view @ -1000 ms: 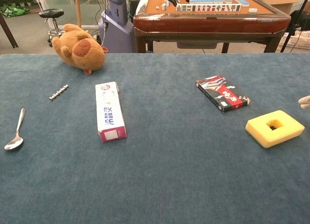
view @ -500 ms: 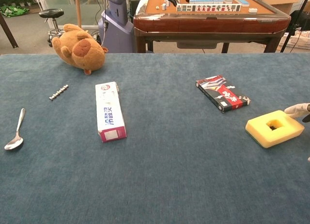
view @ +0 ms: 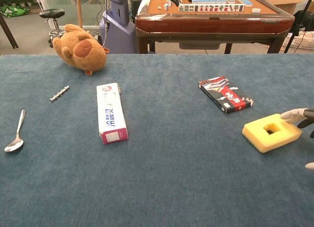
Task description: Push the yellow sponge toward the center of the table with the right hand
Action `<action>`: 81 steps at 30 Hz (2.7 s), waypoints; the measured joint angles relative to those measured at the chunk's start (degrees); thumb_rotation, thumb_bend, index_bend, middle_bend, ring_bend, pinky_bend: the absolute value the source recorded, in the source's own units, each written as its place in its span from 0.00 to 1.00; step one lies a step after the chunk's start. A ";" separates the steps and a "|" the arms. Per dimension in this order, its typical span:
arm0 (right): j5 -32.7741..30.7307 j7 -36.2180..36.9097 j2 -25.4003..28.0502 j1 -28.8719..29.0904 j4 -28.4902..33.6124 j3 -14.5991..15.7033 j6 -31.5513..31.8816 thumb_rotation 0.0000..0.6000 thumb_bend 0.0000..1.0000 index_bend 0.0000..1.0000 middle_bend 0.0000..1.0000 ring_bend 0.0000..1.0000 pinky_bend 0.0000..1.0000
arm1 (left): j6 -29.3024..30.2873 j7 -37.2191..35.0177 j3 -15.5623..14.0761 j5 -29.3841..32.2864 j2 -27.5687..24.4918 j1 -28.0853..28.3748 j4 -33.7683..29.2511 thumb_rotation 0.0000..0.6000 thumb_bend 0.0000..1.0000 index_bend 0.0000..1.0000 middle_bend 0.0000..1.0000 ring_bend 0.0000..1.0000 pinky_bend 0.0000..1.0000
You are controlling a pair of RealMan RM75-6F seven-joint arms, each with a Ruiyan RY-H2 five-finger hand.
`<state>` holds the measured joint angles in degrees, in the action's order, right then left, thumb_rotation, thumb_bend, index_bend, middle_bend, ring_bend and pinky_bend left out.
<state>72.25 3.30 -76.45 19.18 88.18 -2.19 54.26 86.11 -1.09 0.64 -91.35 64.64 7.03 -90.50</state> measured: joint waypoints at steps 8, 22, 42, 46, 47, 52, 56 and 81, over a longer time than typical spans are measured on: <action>2.85 2.22 0.44 0.20 1.20 1.04 -0.08 1.00 0.00 0.13 0.12 0.13 0.26 | -0.03 0.01 0.05 0.16 0.05 0.00 0.08 1.00 0.22 0.43 0.46 0.44 0.51; 7.61 4.69 1.21 0.93 4.30 2.73 0.52 1.00 0.00 0.13 0.12 0.13 0.26 | -0.07 0.05 0.11 0.37 0.04 0.00 0.14 1.00 0.22 0.43 0.46 0.44 0.51; 8.19 3.81 -0.73 3.03 5.79 3.35 -1.15 1.00 0.00 0.13 0.13 0.13 0.26 | -0.19 -0.09 0.22 0.73 0.00 -0.01 0.30 1.00 0.22 0.43 0.46 0.44 0.51; 8.74 3.89 -0.76 3.21 6.21 3.47 -0.78 1.00 0.00 0.13 0.13 0.13 0.26 | -0.18 -0.10 0.21 0.70 0.04 -0.01 0.32 1.00 0.22 0.43 0.46 0.44 0.51; 8.78 3.80 -0.73 3.21 6.26 3.49 -0.67 1.00 0.00 0.13 0.13 0.13 0.26 | -0.18 -0.11 0.21 0.70 0.03 -0.01 0.30 1.00 0.22 0.43 0.46 0.44 0.51; 8.49 1.79 -0.24 2.96 6.37 3.46 0.51 1.00 0.00 0.13 0.14 0.13 0.26 | -0.21 -0.23 0.18 0.69 -0.03 -0.01 0.31 1.00 0.22 0.43 0.46 0.44 0.51; 7.66 -1.95 0.11 2.48 6.34 3.03 2.43 1.00 0.00 0.13 0.15 0.13 0.26 | -0.23 -0.14 0.16 0.63 -0.01 0.01 0.27 1.00 0.22 0.43 0.46 0.44 0.51; 14.25 -25.36 -9.86 3.65 -1.39 2.64 10.90 1.00 0.00 0.01 0.00 0.00 0.03 | -0.53 -0.84 0.32 1.36 -0.40 -0.02 0.21 1.00 0.22 0.43 0.46 0.44 0.51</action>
<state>86.49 -22.06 -86.32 22.82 86.79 0.45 65.16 85.58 -1.92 0.97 -90.00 64.25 7.01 -90.29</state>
